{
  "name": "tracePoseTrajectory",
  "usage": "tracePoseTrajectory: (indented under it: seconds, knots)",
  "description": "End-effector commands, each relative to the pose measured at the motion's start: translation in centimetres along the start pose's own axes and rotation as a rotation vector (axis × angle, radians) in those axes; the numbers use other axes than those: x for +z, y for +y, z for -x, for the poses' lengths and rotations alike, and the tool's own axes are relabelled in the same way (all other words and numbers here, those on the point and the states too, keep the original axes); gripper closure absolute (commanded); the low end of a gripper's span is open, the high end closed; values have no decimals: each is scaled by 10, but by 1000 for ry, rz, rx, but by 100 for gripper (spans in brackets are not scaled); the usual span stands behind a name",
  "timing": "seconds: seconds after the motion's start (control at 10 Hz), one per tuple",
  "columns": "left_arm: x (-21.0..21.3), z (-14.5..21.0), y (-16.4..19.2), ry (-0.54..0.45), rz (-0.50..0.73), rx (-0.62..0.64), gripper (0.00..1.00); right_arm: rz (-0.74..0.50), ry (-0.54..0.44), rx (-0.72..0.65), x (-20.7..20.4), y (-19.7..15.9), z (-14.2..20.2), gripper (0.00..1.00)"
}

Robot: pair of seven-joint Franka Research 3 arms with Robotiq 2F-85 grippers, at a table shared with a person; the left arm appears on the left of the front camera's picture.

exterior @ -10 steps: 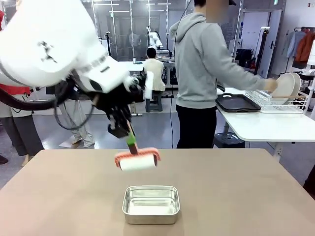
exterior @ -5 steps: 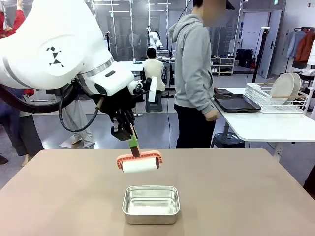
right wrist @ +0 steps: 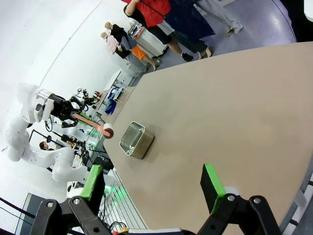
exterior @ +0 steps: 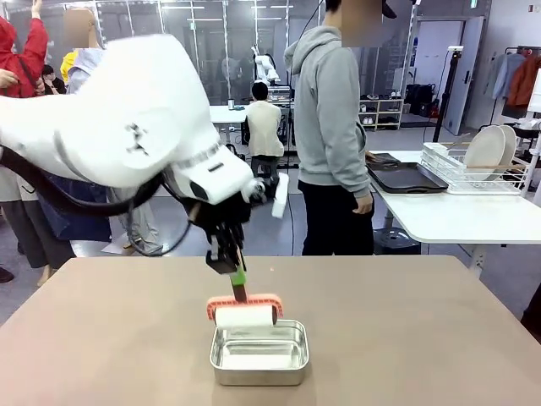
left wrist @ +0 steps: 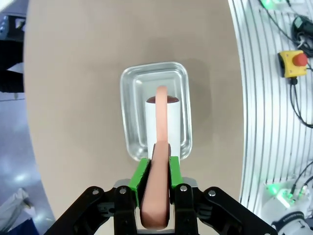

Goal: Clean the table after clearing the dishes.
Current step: Place the Lint Roller back on top of the Airtight Container.

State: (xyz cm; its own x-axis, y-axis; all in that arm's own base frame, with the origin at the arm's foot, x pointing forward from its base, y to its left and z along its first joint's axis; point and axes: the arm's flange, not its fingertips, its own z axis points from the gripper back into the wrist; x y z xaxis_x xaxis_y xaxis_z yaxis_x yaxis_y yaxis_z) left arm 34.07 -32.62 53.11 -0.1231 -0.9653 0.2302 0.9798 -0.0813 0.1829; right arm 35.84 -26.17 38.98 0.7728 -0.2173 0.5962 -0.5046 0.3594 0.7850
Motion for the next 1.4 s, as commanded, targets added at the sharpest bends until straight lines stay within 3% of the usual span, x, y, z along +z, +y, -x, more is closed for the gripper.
tracePoseTrajectory:
  seconds: [0.0, 0.6, 0.8, 0.9, 1.2, 1.3]
  knots:
    - [-29, -8, 18, 14, 5, -11, 78, 11, -9, 7, -2, 4, 2, 0]
    - [-100, -15, 87, 110, 149, 26, 78, 11, -9, 7, -2, 4, 2, 0]
    - [-113, -16, 116, 100, 192, 14, 78, 11, -9, 7, -2, 4, 2, 0]
    - [-122, -15, 125, 147, 210, 8, 78, 11, -9, 7, -2, 4, 2, 0]
    - [-135, -9, 142, 163, 269, 20, 78, 11, -9, 7, -2, 4, 2, 0]
    - [-135, -9, 144, 146, 271, 15, 62, 11, -9, 7, -2, 4, 2, 0]
